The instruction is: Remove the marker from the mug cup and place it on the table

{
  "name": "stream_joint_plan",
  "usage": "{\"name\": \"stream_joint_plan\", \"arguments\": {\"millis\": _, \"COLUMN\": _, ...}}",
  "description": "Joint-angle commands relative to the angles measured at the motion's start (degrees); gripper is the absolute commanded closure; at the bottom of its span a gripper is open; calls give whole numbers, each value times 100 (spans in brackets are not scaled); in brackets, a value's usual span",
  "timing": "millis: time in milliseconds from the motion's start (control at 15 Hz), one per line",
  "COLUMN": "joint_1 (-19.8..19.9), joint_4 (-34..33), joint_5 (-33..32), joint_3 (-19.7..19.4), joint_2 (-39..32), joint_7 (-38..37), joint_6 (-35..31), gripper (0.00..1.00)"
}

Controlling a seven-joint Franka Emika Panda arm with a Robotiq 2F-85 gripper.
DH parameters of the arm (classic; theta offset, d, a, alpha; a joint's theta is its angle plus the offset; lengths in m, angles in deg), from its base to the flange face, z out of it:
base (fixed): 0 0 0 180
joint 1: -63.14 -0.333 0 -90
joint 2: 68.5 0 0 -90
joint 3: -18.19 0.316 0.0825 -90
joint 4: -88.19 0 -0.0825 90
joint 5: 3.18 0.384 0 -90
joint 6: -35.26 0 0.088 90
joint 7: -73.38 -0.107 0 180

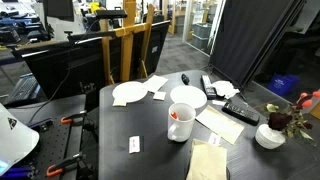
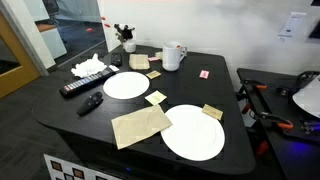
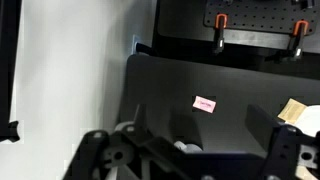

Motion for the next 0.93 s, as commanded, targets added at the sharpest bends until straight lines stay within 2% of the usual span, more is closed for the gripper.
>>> {"name": "stream_joint_plan", "arguments": {"millis": 0, "joint_1": -61, "joint_4": -16, "joint_5": -17, "joint_3": -46, "joint_2": -1, "joint_7": -20, "joint_6": 22, "gripper": 0}}
{"name": "stream_joint_plan", "arguments": {"millis": 533, "joint_1": -81, "joint_4": -112, "joint_5": 31, "joint_3": -47, "joint_2": -80, "joint_7": -38, "joint_6": -4, "gripper": 0}}
{"name": "stream_joint_plan", "arguments": {"millis": 867, "joint_1": -164, "joint_4": -295, "joint_5": 281, "joint_3": -119, "joint_2": -356, "joint_7": 40, "joint_6": -297, "gripper": 0}}
